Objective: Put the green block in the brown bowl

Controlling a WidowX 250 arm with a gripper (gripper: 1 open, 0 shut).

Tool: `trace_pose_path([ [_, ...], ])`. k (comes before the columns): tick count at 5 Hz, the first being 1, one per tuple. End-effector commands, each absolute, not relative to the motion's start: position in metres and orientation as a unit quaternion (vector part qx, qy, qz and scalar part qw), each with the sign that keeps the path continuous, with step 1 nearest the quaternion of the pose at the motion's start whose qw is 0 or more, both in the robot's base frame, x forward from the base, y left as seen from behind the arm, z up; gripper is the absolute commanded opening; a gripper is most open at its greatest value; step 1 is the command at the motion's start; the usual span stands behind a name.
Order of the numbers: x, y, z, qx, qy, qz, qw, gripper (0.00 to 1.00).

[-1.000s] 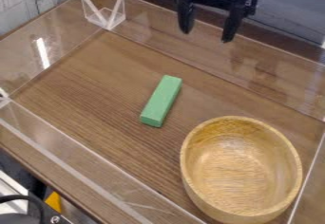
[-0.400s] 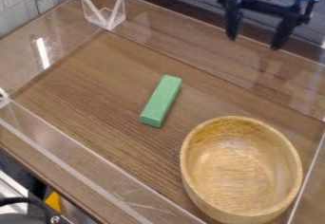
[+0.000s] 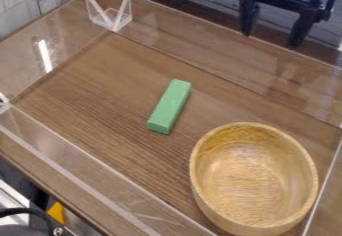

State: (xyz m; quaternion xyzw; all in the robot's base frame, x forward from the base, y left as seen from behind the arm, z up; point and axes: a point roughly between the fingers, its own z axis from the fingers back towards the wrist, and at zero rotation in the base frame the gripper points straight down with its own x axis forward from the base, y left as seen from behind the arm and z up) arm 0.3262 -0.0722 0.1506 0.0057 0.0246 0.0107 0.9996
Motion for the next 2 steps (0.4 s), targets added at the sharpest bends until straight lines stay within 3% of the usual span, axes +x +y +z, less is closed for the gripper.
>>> trace_pose_path([
  [1,0.319,-0.0691,0.1735,-0.003,-0.011,-0.015,1.0,1.0],
  [2,0.3242,-0.0684,0.165,-0.007,-0.016,-0.013,1.0,1.0],
])
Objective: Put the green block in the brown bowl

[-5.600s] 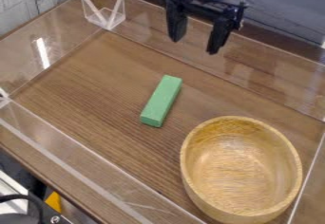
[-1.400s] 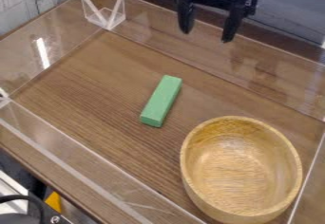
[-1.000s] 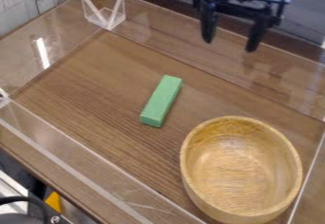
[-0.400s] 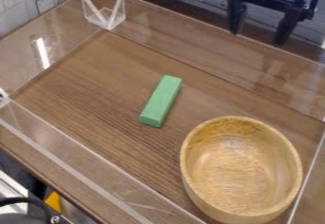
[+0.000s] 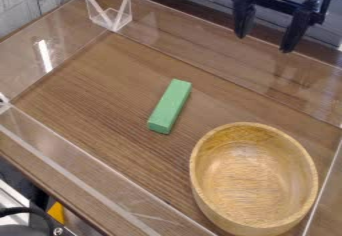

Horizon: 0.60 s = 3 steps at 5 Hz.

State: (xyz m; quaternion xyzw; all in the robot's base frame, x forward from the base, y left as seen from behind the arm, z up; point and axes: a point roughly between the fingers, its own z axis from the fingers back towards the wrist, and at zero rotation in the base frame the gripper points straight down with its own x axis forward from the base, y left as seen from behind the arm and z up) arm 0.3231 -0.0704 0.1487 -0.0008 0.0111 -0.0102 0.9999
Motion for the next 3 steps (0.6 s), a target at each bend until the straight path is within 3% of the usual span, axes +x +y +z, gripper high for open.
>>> trace_pose_path([
  [1,0.33,-0.068,0.156,-0.009,-0.021,-0.011,1.0,1.0],
  [3,0.339,-0.052,0.15,-0.012,-0.029,0.05,0.998,1.0],
])
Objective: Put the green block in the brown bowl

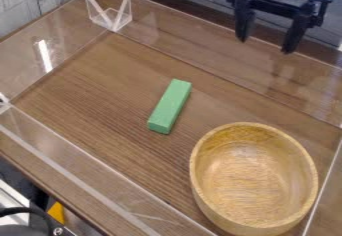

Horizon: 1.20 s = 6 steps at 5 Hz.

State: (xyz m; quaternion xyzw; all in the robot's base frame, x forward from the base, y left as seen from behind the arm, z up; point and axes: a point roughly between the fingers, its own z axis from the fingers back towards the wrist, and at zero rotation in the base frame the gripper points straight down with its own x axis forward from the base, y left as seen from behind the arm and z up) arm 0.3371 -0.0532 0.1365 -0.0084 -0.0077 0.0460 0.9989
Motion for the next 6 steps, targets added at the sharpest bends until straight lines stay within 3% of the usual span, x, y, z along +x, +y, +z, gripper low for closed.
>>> trace_pose_path([
  [1,0.339,-0.067,0.141,-0.012,-0.031,0.047,0.998,1.0],
  [4,0.29,0.01,0.111,-0.006,-0.002,-0.038,0.999,1.0],
  [5,0.273,0.033,0.112,-0.002,-0.009,-0.002,1.0,1.0],
  [6,0.273,0.026,0.109,0.0,-0.015,0.018,1.0,1.0],
])
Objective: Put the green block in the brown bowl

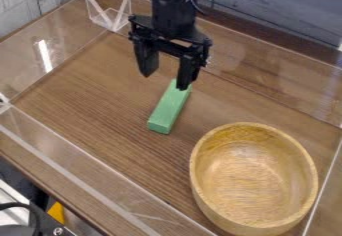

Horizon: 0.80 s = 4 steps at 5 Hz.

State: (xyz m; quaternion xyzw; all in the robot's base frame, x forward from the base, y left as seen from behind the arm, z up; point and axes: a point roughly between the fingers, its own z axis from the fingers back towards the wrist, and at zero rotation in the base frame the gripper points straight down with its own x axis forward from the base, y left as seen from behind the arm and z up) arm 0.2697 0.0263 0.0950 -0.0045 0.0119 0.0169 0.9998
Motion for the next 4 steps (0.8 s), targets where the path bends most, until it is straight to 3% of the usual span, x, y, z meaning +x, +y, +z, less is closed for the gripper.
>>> trace_pose_path([
  [1,0.275,0.03,0.102,0.001,-0.019,0.042,0.999,1.0],
  [4,0.273,0.044,0.098,0.002,-0.027,0.101,0.995,1.0],
])
